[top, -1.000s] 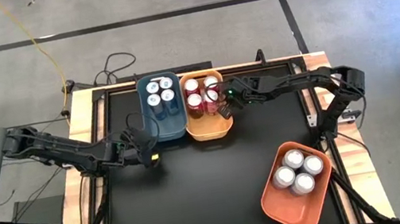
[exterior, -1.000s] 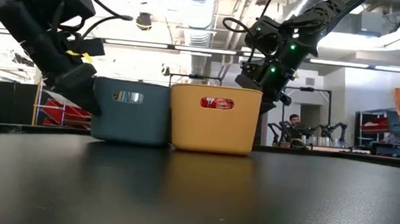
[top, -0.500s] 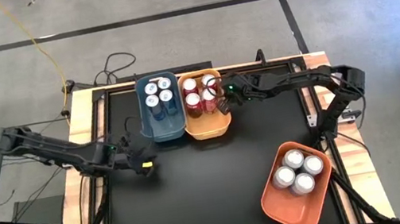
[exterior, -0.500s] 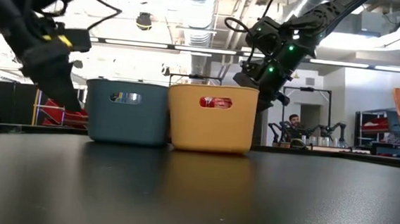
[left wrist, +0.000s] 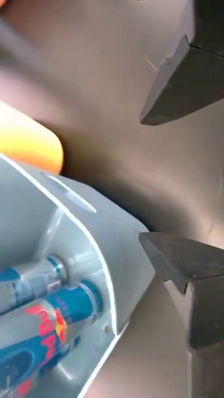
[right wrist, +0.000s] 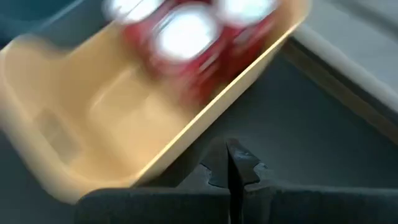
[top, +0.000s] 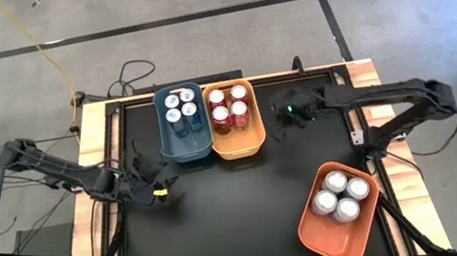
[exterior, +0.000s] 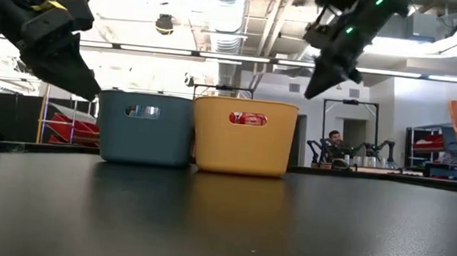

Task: Sort soda cans
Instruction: Move the orange bin from the bottom right of the table to beside the yellow bin

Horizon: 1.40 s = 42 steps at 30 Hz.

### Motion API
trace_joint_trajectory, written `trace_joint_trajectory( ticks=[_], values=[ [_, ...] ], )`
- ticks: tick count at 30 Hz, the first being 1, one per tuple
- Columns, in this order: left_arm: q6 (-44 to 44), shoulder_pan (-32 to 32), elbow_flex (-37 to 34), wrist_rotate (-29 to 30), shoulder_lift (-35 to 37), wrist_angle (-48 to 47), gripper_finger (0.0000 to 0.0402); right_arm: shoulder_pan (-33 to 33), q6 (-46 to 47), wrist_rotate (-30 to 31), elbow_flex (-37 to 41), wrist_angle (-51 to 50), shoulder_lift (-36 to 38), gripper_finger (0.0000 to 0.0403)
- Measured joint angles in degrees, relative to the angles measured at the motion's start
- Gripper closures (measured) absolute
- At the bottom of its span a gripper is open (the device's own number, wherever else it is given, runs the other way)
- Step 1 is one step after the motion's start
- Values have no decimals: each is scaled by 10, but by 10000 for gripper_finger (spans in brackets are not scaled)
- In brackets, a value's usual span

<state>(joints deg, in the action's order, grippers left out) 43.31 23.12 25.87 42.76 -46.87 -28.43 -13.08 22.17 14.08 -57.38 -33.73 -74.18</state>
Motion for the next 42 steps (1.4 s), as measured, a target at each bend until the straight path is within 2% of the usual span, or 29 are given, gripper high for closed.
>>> trace_joint_trajectory(
  ticks=[2,7,12,20,31,36,42],
  values=[
    [1,9,0,9,-4,9,111,42,19,-21,0,-25,9,401],
    [-15,21,0,11,-20,63,111,141,62,-27,0,-40,5,402],
    [-48,23,0,25,-40,117,111,193,78,-26,1,-3,-42,402],
    [-75,22,0,71,-46,155,111,160,29,-24,1,65,-132,403],
    [-72,21,0,77,-46,138,111,106,-2,-43,2,108,-135,403],
    [-48,21,0,76,-46,119,111,112,4,-58,2,77,-117,403],
    [-43,21,0,76,-46,112,111,158,69,-70,-18,-66,-52,403]
  ],
)
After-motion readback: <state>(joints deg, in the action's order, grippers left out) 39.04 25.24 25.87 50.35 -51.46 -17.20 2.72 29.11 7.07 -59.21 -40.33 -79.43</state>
